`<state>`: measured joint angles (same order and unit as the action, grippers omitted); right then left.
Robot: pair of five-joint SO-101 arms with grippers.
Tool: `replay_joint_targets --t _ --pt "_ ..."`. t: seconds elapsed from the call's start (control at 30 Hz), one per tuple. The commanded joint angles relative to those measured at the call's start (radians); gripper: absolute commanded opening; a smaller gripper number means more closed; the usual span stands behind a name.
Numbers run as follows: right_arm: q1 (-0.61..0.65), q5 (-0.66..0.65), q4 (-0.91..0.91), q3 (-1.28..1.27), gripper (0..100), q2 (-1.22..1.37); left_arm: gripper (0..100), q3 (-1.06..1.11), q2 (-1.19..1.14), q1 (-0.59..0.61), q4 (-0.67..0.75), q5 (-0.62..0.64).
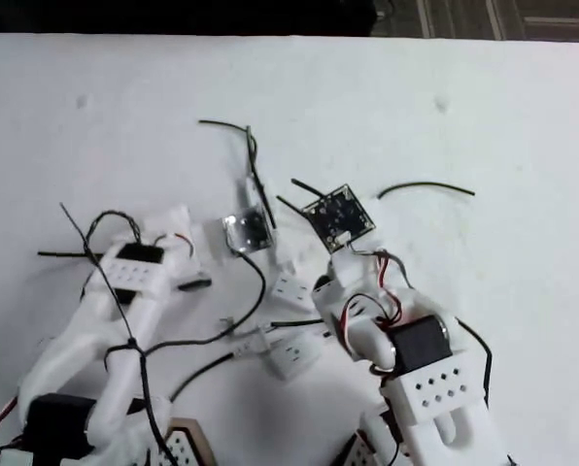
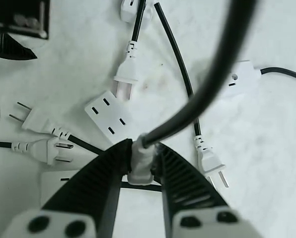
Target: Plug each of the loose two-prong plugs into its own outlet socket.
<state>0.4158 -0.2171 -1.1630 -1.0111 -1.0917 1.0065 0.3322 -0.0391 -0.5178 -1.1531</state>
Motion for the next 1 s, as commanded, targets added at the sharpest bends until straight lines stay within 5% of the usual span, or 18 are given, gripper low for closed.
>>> replay_joint_targets --t 0.0,0.23,0.47,0.77,0.97 --pt "-0.002 -0.003 0.015 0.008 1.8 -0.013 33 -0.092 0.005 0.021 -0.107 -0.072" --pt "-0.002 -0.003 0.015 0.008 1.8 -0.013 34 -0.226 -0.001 0.097 -0.302 -0.198" --pt "-0.005 -0.003 0.015 0.008 1.8 -0.008 34 -0.235 -0.031 0.074 -0.299 -0.215" --pt "-0.005 -0.003 0.015 0.008 1.8 -0.007 33 -0.47 -0.384 0.076 -0.318 -0.206" --pt "-0.005 -0.003 0.015 0.008 1.8 -0.01 20 -0.525 -0.463 0.068 -0.333 -0.152"
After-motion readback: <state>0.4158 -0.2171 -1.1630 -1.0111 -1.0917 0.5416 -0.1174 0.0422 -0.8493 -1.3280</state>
